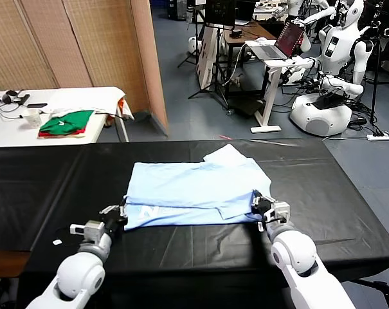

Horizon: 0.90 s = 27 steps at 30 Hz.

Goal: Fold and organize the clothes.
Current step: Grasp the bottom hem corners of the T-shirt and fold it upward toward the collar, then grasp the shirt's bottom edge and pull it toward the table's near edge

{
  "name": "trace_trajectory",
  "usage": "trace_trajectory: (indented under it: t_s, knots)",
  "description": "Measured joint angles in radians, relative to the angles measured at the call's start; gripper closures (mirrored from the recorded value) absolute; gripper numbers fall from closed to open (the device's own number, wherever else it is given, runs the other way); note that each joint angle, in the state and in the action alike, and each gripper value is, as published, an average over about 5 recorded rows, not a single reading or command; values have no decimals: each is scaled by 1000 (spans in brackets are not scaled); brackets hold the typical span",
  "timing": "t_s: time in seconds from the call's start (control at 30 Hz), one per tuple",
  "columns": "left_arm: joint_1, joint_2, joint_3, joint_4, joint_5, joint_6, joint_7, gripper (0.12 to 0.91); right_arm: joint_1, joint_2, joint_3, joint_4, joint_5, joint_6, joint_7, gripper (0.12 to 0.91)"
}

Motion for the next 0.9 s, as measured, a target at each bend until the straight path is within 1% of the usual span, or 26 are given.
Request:
trace_trajectory:
  t_s: [0.03, 0.07, 0.1, 0.13, 0.17, 0.2, 0.23, 0.3, 0.4, 0.6, 0.9]
  knots:
    - [7, -1, -4, -8, 0, 4, 1, 538, -13, -4, 8, 15, 0, -4, -1, 314]
    - [15, -3, -8, -16, -1, 9, 3, 482, -27, -9, 18, 30, 0, -7, -2, 260]
    - [23, -4, -11, -25, -1, 13, 4, 406, -42, -14, 28, 45, 0, -9, -4, 217]
    - [31, -6, -14, -33, -3, 18, 6, 349, -56, -18, 37, 58, 0, -10, -6, 172]
    - [41, -8, -17, -41, -7, 23, 7, 295, -71, -22, 47, 71, 0, -10, -8, 146]
    - [50, -9, -20, -51, -12, 28, 7, 235, -85, -25, 56, 83, 0, -10, -10, 136]
    - [60, -11, -23, -60, -18, 33, 7, 193, -98, -28, 65, 93, -1, -10, -12, 126]
    - [82, -15, -29, -78, -27, 39, 7, 142, -125, -32, 84, 108, -1, -9, -16, 121]
    - [117, -23, -36, -98, -31, 42, 9, 126, -159, -35, 111, 118, 3, -5, -23, 119]
    - [174, -38, -45, -113, -29, 43, 24, 123, -210, -36, 155, 128, 20, 2, -34, 121]
    - [196, -47, -45, -97, -18, 42, 23, 126, -235, -35, 161, 117, 19, 12, -47, 256]
